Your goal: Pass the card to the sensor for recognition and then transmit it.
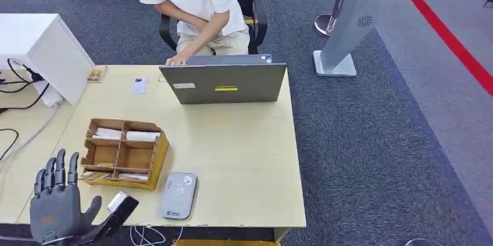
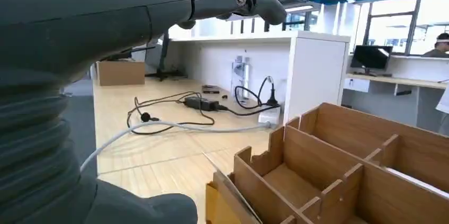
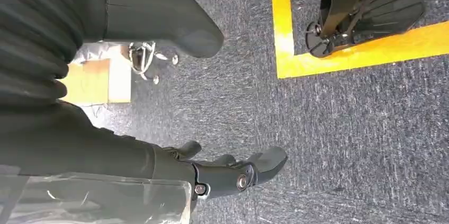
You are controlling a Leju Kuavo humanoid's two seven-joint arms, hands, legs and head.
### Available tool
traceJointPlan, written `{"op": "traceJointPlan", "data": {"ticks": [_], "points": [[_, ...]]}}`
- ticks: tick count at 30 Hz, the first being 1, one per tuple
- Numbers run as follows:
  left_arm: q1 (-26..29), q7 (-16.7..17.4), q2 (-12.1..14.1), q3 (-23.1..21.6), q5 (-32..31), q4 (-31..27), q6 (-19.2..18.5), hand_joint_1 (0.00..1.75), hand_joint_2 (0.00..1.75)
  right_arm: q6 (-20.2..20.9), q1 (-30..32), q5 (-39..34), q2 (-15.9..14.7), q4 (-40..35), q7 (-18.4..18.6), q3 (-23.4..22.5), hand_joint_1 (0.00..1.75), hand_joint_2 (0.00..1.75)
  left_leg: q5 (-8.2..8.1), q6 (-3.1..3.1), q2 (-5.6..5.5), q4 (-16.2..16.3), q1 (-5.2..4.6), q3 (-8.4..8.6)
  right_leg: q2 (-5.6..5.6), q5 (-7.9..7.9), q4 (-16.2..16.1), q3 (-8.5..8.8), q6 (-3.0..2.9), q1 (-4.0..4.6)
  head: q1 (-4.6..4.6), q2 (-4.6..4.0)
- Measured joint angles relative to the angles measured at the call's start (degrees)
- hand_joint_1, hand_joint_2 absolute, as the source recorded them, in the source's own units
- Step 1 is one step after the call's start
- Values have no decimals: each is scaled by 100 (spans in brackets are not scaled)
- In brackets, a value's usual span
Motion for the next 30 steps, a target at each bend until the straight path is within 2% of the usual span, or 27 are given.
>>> {"op": "traceJointPlan", "data": {"ticks": [10, 22, 30], "points": [[20, 68, -74, 210, -83, 63, 4, 0, 175, 2, -1, 94, 0, 0, 15, 0, 0, 175, 0, 0, 0, 0, 0, 1, 0, 0, 0, -1, 0, 0, -2, 0], [-76, 68, -127, 555, -142, 437, 149, 0, 175, 7, -10, 162, 0, 0, 15, 0, 0, 175, 0, 0, 0, 0, 0, 1, 0, 0, 0, -1, 0, 0, -2, 0], [-228, -116, -173, 723, -323, 693, 500, 0, 175, 11, -15, 251, 4, 0, 15, 2, 0, 175, 0, 0, 1, 0, 0, 2, 0, 0, 0, -1, 0, 0, -2, 0]]}}
